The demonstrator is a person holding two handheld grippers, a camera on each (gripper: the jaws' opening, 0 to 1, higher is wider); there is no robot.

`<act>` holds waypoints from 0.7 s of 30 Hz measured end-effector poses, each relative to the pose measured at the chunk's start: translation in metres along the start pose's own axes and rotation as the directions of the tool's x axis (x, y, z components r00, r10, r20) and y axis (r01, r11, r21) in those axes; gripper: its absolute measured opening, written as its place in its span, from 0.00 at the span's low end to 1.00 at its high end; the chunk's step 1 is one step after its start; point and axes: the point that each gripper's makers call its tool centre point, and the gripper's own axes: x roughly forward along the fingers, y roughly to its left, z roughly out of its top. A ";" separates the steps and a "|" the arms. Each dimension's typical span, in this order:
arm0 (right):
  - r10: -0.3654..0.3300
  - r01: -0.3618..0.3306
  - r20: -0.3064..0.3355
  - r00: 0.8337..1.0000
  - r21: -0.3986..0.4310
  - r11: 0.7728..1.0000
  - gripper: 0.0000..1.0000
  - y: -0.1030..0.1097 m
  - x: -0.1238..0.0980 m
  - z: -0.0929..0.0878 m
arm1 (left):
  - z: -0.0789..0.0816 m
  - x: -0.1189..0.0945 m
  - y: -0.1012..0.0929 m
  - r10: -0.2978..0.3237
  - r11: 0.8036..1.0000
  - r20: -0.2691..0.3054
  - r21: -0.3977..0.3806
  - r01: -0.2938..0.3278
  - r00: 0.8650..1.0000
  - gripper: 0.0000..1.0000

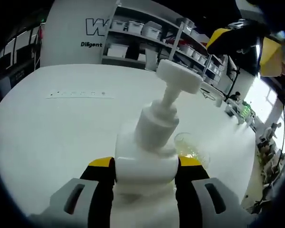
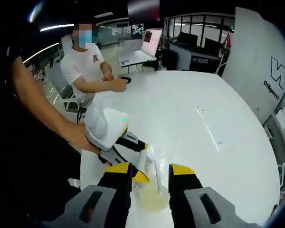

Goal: Hold the bottle steady, press the pump all the way down and release, and repeat the specified number of times to dispense into the cup

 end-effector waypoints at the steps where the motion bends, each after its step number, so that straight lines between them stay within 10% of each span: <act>1: 0.005 -0.005 -0.007 1.000 -0.003 1.000 0.24 0.001 0.001 0.000 | 0.000 0.000 0.000 -0.001 1.000 -0.001 0.001 0.001 1.000 0.49; 21: 0.037 -0.042 -0.078 0.996 -0.056 0.998 0.07 -0.001 0.017 0.008 | -0.001 0.000 0.000 -0.014 1.000 -0.007 0.017 0.014 1.000 0.49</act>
